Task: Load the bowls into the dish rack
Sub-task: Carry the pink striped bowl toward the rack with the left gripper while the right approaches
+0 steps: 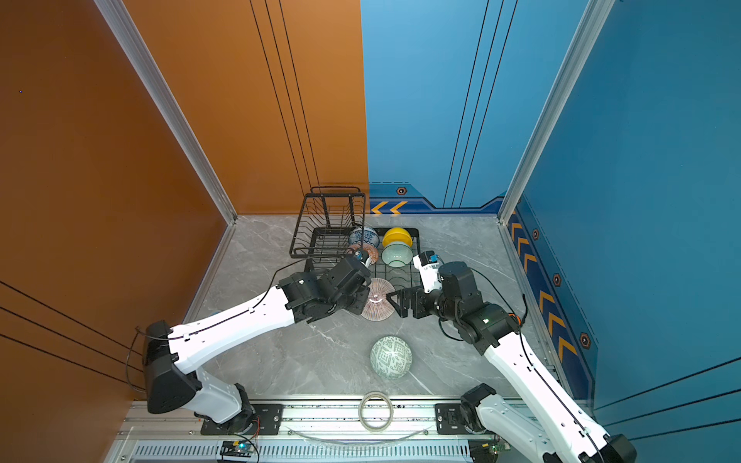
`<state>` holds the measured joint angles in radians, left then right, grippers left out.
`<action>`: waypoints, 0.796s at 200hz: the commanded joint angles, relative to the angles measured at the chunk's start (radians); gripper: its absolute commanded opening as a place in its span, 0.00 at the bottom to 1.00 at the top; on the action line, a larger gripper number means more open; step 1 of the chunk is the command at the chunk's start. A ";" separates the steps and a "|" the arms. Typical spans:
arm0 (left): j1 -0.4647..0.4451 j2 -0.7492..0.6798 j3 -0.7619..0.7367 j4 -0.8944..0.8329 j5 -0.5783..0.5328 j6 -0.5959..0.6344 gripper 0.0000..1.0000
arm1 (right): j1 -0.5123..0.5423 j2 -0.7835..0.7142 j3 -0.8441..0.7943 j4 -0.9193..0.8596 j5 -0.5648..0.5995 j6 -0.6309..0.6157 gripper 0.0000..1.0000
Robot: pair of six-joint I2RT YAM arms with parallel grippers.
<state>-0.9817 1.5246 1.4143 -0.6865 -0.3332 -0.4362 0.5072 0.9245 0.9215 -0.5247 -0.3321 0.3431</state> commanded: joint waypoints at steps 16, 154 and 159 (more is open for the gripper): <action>0.015 -0.086 -0.037 0.150 -0.030 0.022 0.00 | 0.095 0.060 0.046 0.005 0.166 0.086 0.98; 0.050 -0.124 -0.153 0.373 0.038 0.024 0.00 | 0.132 0.204 0.095 0.091 0.285 0.176 0.62; 0.051 -0.123 -0.153 0.377 0.043 0.024 0.00 | 0.132 0.206 0.097 0.092 0.289 0.176 0.61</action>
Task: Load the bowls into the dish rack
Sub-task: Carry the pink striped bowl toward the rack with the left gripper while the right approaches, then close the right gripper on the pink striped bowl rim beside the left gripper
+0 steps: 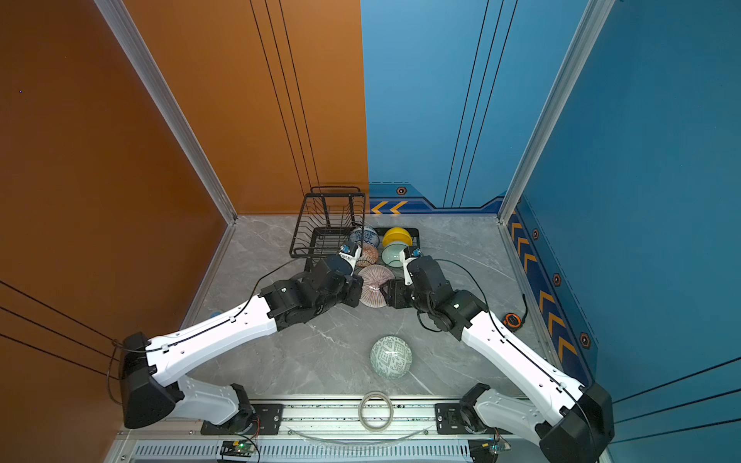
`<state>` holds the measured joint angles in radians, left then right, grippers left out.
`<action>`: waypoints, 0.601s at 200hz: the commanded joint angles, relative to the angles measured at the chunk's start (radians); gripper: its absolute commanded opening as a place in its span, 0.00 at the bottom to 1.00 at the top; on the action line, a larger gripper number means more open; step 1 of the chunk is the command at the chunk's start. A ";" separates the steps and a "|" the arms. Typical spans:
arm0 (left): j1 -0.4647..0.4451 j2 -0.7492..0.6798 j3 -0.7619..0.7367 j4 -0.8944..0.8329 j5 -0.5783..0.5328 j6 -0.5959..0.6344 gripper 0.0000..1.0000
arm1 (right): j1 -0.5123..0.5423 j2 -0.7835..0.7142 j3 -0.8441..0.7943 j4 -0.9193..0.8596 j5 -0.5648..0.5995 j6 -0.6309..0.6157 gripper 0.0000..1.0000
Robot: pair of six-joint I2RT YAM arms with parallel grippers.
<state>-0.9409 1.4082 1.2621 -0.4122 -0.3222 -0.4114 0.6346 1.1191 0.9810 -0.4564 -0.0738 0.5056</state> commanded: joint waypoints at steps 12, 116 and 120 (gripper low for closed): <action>0.011 -0.003 0.001 0.108 0.039 0.001 0.00 | 0.005 0.019 0.041 0.030 0.035 0.016 0.58; 0.014 -0.007 -0.039 0.138 0.075 -0.013 0.00 | 0.007 0.078 0.057 0.080 0.065 0.027 0.19; 0.014 -0.006 -0.041 0.138 0.074 -0.013 0.00 | 0.007 0.080 0.056 0.082 0.065 0.027 0.17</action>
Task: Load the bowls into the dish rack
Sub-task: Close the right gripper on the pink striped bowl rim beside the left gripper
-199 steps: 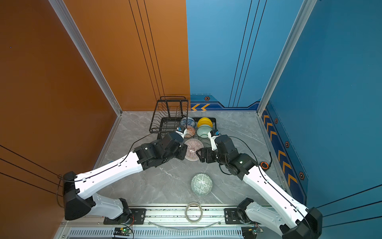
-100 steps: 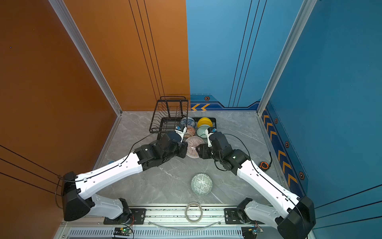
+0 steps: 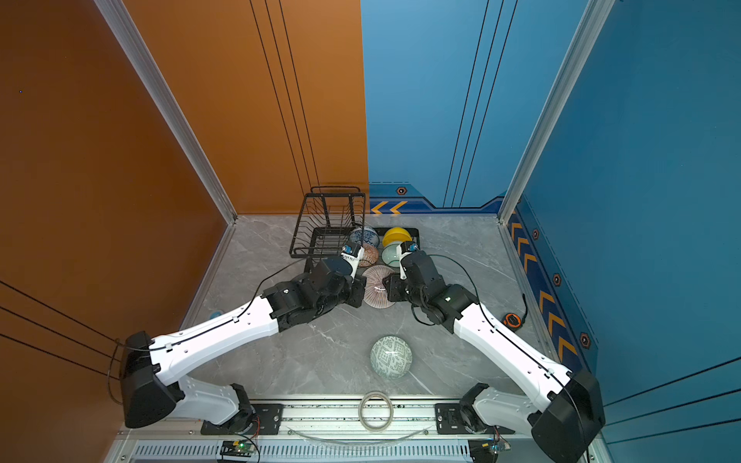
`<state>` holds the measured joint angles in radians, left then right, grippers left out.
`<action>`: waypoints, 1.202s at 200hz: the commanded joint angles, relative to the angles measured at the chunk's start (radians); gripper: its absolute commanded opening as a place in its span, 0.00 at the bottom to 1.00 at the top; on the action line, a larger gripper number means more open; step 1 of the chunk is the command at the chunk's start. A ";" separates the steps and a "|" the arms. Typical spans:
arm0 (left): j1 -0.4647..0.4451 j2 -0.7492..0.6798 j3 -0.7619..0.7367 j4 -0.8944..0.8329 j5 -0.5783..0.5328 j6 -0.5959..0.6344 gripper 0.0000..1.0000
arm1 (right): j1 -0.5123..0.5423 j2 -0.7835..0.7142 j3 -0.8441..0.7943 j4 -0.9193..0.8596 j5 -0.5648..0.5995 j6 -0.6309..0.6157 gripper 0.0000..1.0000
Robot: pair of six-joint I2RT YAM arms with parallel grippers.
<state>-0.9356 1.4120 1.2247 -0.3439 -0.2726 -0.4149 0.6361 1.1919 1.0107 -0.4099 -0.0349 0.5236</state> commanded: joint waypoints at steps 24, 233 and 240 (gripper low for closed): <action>0.009 -0.012 -0.003 0.071 0.028 -0.009 0.00 | 0.007 0.010 0.026 0.037 0.026 0.007 0.05; 0.168 -0.181 -0.060 -0.134 0.248 0.208 0.98 | 0.008 0.107 0.071 0.086 0.098 -0.552 0.00; 0.173 -0.180 -0.065 -0.133 0.252 0.208 0.98 | 0.008 0.100 0.059 0.112 0.098 -0.600 0.00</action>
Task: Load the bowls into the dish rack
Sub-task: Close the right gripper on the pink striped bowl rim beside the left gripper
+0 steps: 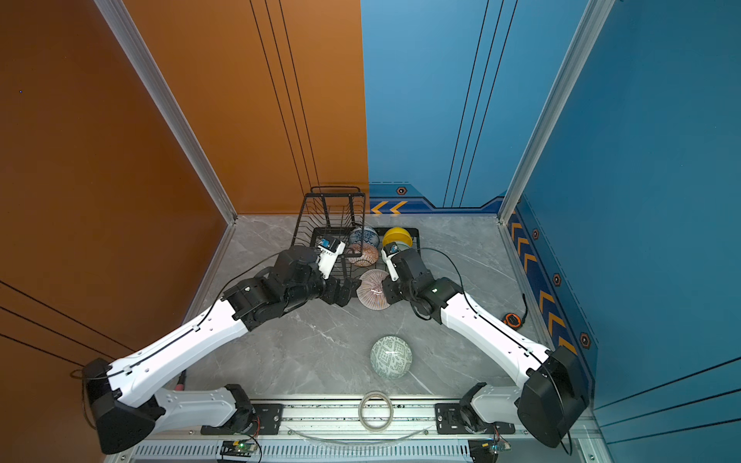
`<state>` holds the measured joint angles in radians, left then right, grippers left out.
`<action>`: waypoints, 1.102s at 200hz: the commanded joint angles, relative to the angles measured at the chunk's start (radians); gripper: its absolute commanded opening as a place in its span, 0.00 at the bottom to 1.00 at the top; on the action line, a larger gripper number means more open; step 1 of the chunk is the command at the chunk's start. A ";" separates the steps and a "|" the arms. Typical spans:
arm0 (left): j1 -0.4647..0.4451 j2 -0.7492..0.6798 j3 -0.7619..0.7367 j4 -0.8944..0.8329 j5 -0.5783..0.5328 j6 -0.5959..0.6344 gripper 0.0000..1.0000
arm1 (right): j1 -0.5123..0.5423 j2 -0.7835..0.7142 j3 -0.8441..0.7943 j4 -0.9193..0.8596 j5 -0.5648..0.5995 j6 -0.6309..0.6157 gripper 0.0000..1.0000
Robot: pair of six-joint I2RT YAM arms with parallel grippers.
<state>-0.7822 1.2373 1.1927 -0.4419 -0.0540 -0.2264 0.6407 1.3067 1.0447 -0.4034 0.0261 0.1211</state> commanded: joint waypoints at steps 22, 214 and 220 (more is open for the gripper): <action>0.026 -0.006 -0.042 -0.036 0.033 0.018 0.98 | 0.011 -0.049 -0.041 0.230 0.046 -0.353 0.00; 0.115 -0.027 -0.117 0.006 0.134 -0.001 0.98 | 0.067 0.113 -0.219 0.903 0.389 -1.147 0.00; 0.116 -0.030 -0.119 0.007 0.137 -0.001 0.98 | 0.068 0.120 -0.222 0.913 0.387 -1.159 0.00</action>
<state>-0.6804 1.2350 1.0927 -0.4526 0.0536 -0.2283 0.7185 1.4231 0.8288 0.3573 0.3729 -0.9600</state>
